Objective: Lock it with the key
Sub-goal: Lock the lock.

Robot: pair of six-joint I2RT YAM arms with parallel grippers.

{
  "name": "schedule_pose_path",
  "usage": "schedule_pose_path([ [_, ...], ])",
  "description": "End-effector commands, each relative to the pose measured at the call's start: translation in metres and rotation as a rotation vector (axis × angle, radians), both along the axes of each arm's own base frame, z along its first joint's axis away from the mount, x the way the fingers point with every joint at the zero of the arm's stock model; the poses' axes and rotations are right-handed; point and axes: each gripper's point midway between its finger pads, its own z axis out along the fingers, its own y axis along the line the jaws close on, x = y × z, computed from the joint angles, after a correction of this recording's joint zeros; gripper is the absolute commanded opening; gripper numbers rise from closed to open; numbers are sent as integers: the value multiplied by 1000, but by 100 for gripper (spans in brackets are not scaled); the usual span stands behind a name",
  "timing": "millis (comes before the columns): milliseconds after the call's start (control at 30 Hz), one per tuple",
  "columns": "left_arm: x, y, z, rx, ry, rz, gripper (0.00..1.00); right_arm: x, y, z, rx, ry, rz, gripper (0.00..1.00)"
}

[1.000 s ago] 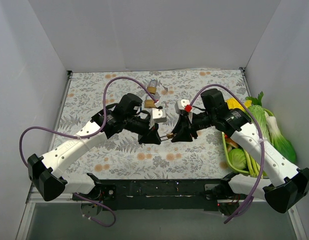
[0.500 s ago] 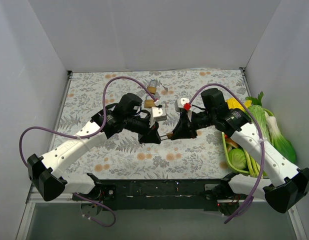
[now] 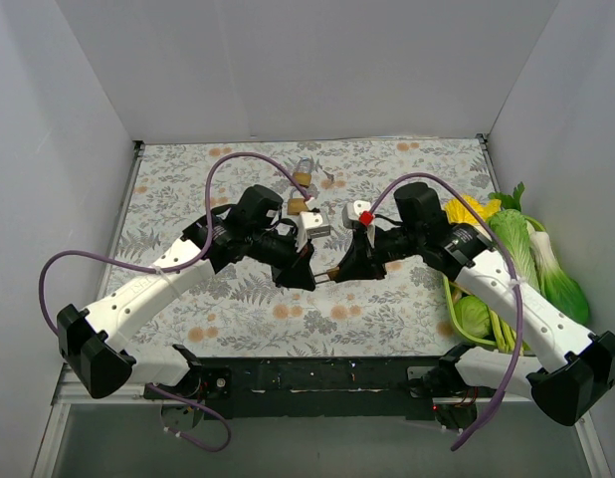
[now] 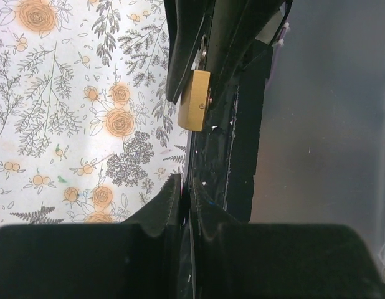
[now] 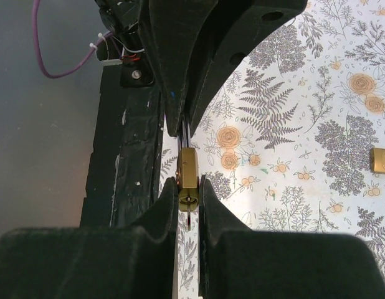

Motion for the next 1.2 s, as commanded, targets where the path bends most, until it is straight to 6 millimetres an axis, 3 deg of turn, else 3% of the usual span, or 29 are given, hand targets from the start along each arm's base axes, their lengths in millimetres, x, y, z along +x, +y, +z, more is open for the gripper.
schedule_pose_path([
  [0,22,-40,80,-300,-174,-22,0,-18,26,4,62,-9,102,1],
  [233,16,-45,97,-381,-175,-49,0,-17,36,-9,57,-36,87,1],
  [700,4,-43,99,-425,-131,-68,0,-12,43,-11,67,-144,83,1],
  [933,15,-45,103,-446,-182,-26,0,-38,44,-5,97,-27,183,1],
  [1033,16,-44,98,-436,-214,-36,0,-46,42,-5,94,12,214,1],
  [1167,14,-34,80,-374,-263,-56,0,-38,39,-8,54,-2,180,1],
])
